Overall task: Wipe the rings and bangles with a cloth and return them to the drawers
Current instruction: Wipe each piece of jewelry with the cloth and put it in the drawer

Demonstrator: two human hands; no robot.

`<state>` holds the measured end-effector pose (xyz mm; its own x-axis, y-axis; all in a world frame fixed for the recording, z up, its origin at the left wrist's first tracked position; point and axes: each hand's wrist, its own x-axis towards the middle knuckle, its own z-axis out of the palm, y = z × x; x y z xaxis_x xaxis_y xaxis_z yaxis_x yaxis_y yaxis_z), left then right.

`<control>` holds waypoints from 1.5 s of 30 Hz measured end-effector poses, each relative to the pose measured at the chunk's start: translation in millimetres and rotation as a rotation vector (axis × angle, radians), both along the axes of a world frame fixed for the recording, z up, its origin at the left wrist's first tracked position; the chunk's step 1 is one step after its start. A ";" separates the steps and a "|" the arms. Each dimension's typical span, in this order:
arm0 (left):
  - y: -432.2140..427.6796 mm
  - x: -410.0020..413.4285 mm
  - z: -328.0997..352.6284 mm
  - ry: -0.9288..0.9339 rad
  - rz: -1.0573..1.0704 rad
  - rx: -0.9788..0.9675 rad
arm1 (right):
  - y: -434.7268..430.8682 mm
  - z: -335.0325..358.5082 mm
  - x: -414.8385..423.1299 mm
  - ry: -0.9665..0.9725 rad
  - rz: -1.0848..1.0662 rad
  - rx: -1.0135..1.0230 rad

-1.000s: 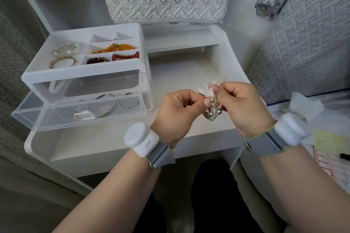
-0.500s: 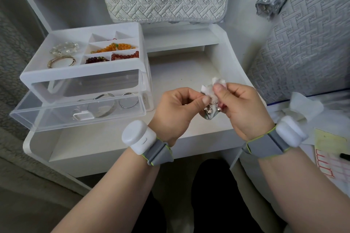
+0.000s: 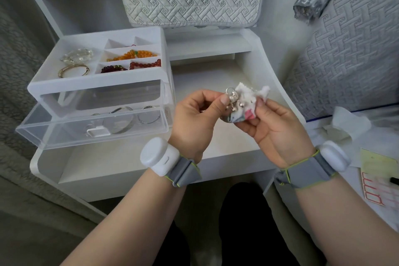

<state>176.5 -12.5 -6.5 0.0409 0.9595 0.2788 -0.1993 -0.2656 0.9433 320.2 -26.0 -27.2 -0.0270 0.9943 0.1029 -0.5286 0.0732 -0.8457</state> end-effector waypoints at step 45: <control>-3.4 7.8 8.9 0.025 0.020 -0.064 | -7.9 -2.5 -17.3 0.161 0.204 0.037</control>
<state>184.3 -15.8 2.5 0.0280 0.9761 0.2156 -0.1706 -0.2078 0.9632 302.9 -33.9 -29.7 -0.2068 0.9655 0.1583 -0.6629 -0.0193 -0.7485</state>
